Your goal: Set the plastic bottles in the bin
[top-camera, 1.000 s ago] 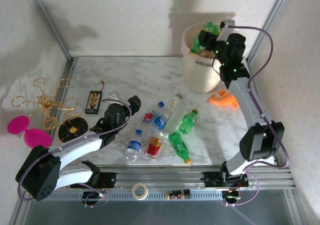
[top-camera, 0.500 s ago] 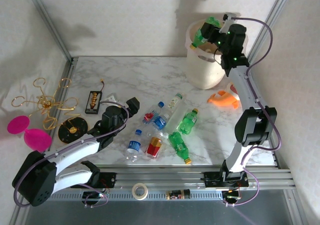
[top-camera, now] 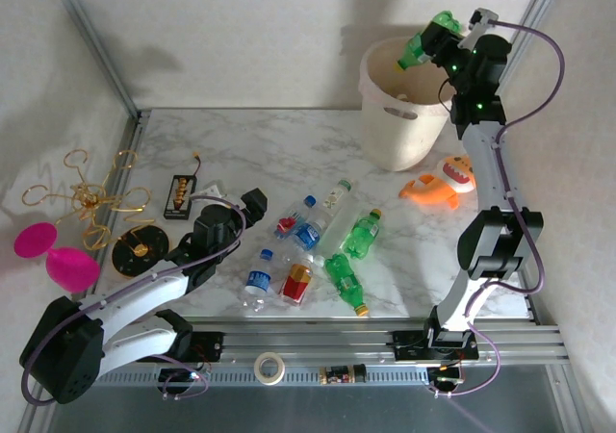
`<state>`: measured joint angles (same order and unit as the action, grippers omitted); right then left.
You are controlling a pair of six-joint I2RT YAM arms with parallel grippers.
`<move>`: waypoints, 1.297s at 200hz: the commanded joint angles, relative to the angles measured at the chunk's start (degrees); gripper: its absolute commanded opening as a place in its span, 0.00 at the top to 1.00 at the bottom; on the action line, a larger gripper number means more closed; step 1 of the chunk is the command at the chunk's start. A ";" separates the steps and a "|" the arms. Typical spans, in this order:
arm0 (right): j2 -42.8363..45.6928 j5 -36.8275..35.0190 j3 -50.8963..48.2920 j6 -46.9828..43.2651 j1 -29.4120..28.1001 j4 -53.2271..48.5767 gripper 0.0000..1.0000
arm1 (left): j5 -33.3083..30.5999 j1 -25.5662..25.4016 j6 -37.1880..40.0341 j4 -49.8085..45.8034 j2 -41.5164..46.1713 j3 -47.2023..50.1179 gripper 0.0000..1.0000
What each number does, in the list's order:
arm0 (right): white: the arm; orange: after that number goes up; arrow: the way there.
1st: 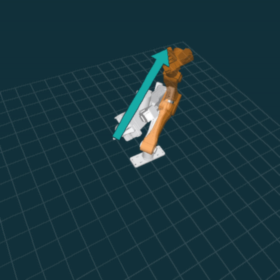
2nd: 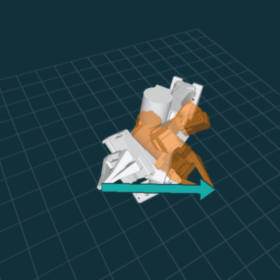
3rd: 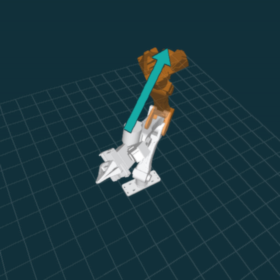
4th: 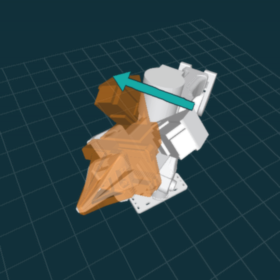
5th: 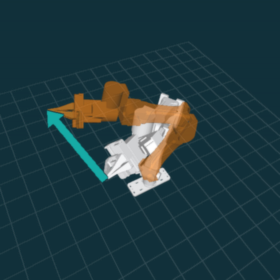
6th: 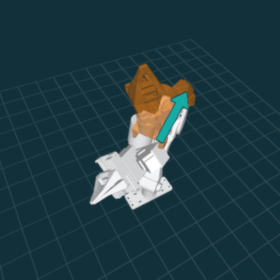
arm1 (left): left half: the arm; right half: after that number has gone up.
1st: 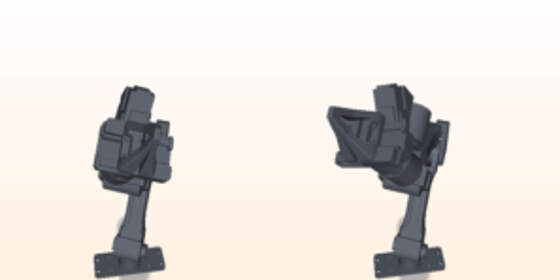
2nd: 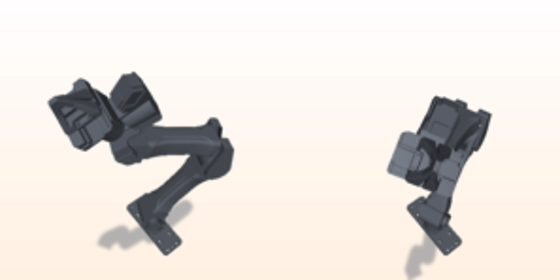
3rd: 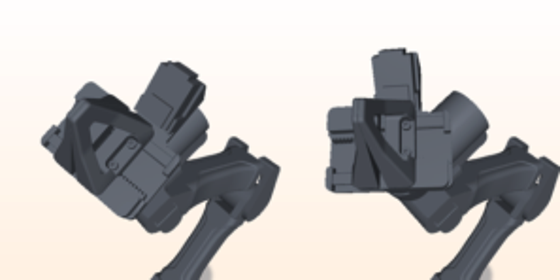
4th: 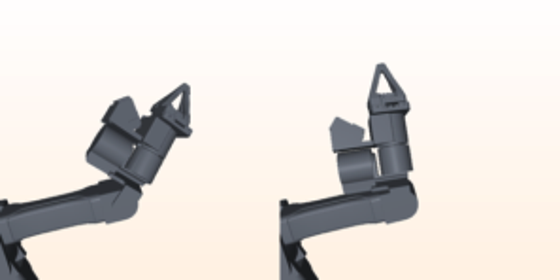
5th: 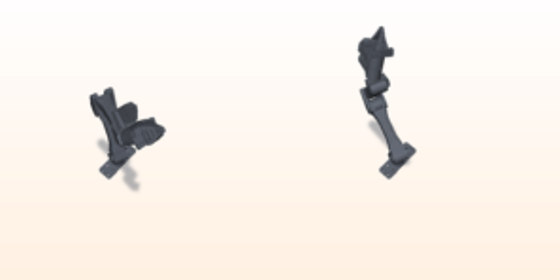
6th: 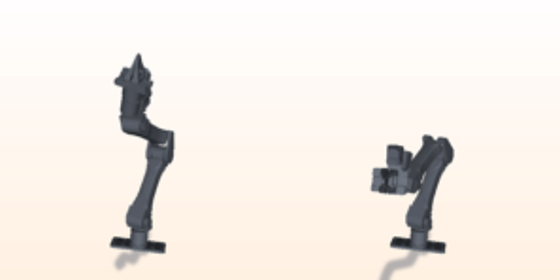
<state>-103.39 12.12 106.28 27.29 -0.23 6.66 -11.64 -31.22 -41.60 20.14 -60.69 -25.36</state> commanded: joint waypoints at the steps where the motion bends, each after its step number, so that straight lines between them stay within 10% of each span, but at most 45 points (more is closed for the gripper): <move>1: -2.70 -1.46 0.30 0.72 -0.15 0.82 0.53 | -1.11 0.46 0.91 -1.16 0.88 -1.04 0.00; 150: 11.12 -0.86 -10.82 -2.07 -0.52 -3.14 0.01 | 3.78 0.46 4.09 -13.55 9.30 -3.30 0.00; 259: 38.97 -4.33 -46.25 0.72 -9.39 -5.84 0.01 | 10.79 -2.96 -1.61 -34.56 16.41 -1.12 0.01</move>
<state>-68.20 9.98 65.82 27.44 -7.99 1.87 -2.31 -32.29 -39.11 -7.90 -45.10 -28.36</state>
